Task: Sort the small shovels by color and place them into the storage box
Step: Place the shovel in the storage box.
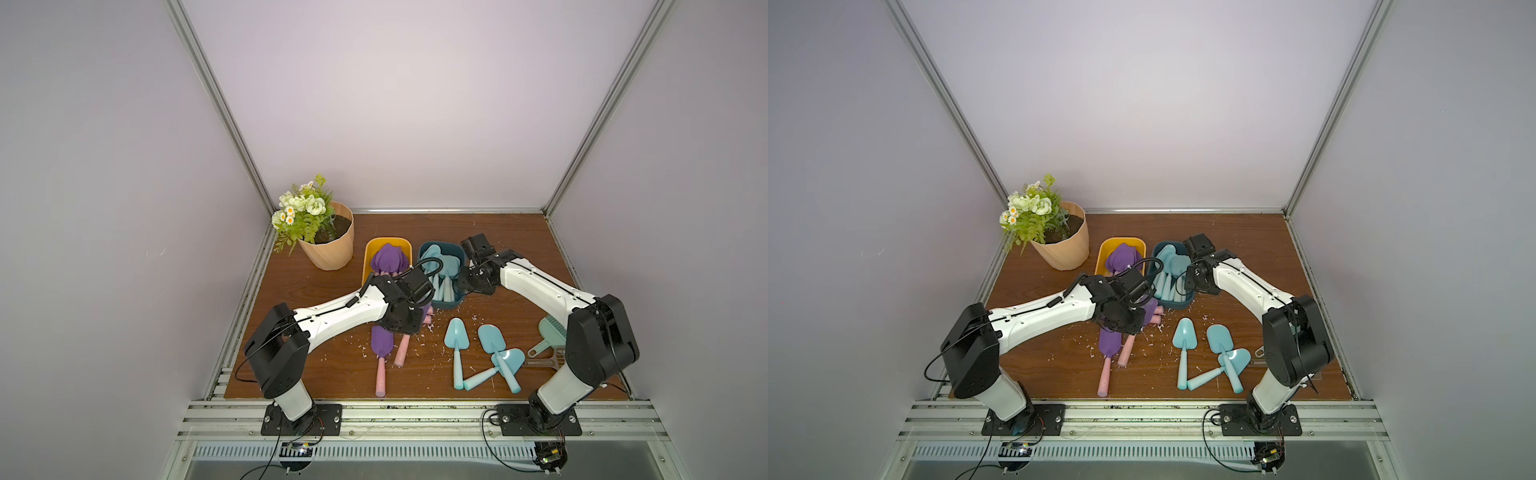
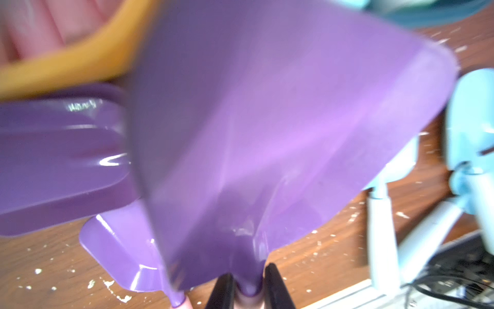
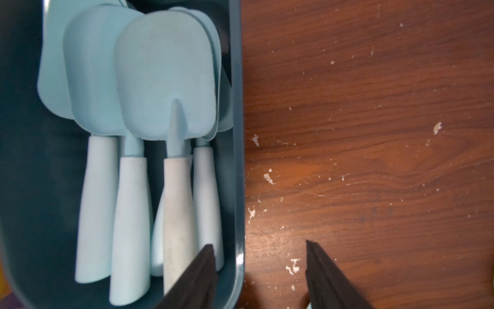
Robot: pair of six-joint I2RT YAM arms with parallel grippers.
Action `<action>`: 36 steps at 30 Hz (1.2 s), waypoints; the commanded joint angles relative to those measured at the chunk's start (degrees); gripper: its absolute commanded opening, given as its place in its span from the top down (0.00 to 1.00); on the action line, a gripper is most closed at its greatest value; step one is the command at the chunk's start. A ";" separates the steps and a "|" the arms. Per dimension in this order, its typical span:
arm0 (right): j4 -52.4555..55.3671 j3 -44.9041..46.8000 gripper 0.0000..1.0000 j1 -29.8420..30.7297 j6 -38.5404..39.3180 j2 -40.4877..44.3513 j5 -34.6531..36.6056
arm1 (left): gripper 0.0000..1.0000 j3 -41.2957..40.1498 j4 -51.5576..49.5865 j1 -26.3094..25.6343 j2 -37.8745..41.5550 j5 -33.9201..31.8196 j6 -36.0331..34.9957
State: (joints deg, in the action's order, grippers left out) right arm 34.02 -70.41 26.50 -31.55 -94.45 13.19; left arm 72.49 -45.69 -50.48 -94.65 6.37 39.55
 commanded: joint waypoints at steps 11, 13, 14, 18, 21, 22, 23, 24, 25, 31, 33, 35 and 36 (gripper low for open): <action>0.05 1.11 0.42 -0.13 -6.16 4.80 2.89 | 0.99 23.04 -4.54 19.86 -8.85 -1.46 -11.35; 0.56 1.28 0.42 -0.18 -6.80 5.02 3.13 | 0.99 28.53 -4.58 22.11 -13.37 0.31 -13.84; 0.82 1.37 0.42 -0.13 -7.10 5.28 3.26 | 0.99 30.96 -4.55 23.04 -15.98 0.37 -14.35; 1.70 2.23 0.43 -0.09 -8.32 6.64 3.78 | 0.99 36.61 -4.58 25.49 -23.95 1.52 -15.28; 1.83 3.07 0.43 -0.05 -8.98 7.77 3.89 | 0.99 36.32 -4.50 25.69 -26.67 4.18 -15.54; 1.81 3.41 0.43 -0.05 -9.10 7.98 3.94 | 0.99 35.57 -4.49 25.70 -26.92 4.78 -15.34; 1.89 3.57 0.43 -0.06 -9.27 8.13 4.09 | 0.99 34.60 -4.33 25.69 -27.02 5.54 -15.14; 2.14 3.92 0.43 -0.05 -9.36 8.06 4.29 | 0.95 33.46 -3.84 25.69 -26.84 6.18 -15.03; 2.35 4.00 0.42 0.03 -9.35 7.82 4.17 | 0.92 32.46 -3.51 25.74 -26.58 6.18 -14.82; 2.47 5.70 0.42 3.38 -8.83 6.36 -0.17 | 0.48 29.05 -2.36 25.69 -23.62 6.31 -13.03; 3.34 7.07 0.42 6.14 -9.74 6.08 -0.77 | 0.43 28.03 -1.50 25.65 -22.12 6.42 -11.92; 4.43 9.26 0.42 9.33 -11.42 6.26 -1.40 | 0.40 26.67 0.31 25.51 -19.99 6.25 -10.64; 4.79 10.30 0.42 10.69 -12.09 6.50 -1.77 | 0.39 26.06 1.18 25.36 -19.07 5.99 -9.95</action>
State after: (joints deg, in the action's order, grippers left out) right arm 34.89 -61.95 34.00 -41.23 -88.33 13.30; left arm 99.11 -46.50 -24.80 -117.56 12.03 27.49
